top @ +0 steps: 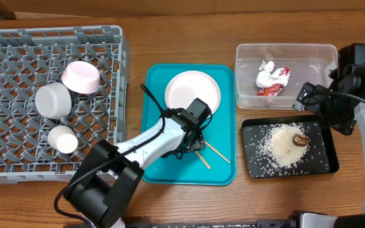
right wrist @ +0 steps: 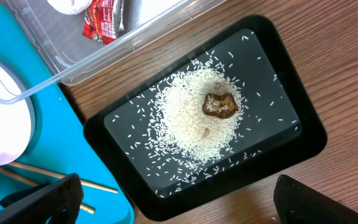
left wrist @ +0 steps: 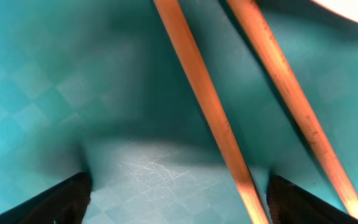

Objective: Sort waste into correct bins and load items into the dishwasher

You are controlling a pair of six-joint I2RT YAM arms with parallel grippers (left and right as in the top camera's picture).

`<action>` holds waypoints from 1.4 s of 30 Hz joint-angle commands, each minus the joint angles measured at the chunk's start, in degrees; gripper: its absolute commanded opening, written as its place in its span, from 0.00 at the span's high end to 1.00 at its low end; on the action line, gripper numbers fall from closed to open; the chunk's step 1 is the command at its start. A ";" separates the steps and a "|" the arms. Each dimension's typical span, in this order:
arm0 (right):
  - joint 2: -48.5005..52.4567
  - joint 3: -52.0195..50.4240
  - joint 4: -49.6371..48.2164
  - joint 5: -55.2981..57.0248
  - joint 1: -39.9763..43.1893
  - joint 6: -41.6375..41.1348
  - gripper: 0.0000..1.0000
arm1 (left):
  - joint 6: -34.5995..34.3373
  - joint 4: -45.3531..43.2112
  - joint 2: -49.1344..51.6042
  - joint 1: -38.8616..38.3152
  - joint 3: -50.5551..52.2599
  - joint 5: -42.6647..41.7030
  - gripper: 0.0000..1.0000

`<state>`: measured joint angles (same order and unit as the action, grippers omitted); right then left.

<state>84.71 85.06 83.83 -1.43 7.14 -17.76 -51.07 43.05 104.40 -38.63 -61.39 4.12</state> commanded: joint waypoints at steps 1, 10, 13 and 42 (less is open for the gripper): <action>-0.37 0.52 0.09 -0.37 0.22 0.13 0.00 | -0.81 1.95 2.54 0.90 0.26 0.33 0.28; -0.37 0.52 0.15 -0.37 0.22 0.13 0.00 | -0.13 8.17 2.05 7.48 -0.28 -0.83 0.96; -0.37 0.52 0.33 -0.37 0.22 0.13 0.00 | 3.54 10.08 -0.26 10.73 -2.21 -0.72 0.96; -0.37 0.52 0.48 -0.39 0.22 0.13 0.00 | 45.55 10.27 -11.98 40.02 -12.94 0.72 0.57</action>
<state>84.71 85.06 84.33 -1.56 7.14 -17.74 -7.40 53.98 92.38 1.02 -74.43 4.60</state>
